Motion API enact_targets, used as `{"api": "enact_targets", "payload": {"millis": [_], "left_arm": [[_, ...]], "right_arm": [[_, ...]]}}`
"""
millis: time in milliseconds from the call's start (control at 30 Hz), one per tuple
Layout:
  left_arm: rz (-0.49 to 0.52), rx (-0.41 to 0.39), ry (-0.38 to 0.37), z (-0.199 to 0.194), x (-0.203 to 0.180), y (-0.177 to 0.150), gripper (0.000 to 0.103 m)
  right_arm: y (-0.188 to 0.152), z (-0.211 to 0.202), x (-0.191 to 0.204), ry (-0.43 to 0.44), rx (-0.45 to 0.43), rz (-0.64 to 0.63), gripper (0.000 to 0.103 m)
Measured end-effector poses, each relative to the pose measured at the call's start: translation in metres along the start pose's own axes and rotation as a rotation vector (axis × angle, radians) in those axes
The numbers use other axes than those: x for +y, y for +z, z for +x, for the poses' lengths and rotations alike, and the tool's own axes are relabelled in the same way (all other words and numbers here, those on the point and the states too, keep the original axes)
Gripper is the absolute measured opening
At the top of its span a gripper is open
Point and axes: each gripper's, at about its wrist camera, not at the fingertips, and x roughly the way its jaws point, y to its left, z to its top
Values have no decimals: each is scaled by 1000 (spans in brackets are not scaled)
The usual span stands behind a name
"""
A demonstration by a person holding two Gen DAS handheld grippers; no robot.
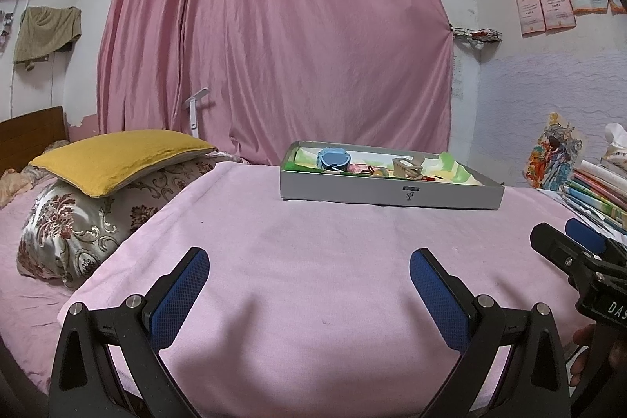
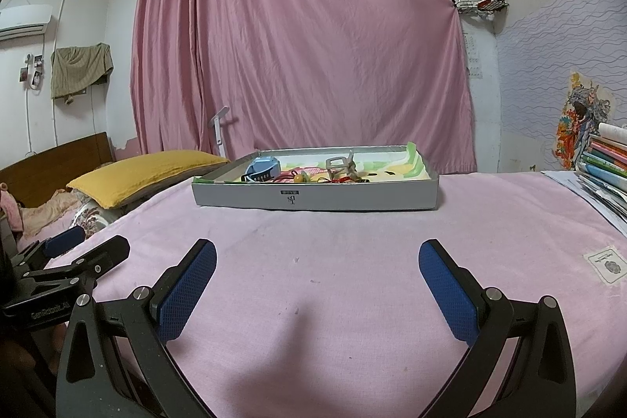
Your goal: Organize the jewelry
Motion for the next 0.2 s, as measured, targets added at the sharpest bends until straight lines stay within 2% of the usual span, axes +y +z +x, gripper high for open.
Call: {"api": "enact_targets", "payload": {"millis": [200], "left_arm": [[-8, 2, 0, 2, 1, 1, 103]], "right_arm": [[-4, -2, 0, 0, 8, 2, 101]]}}
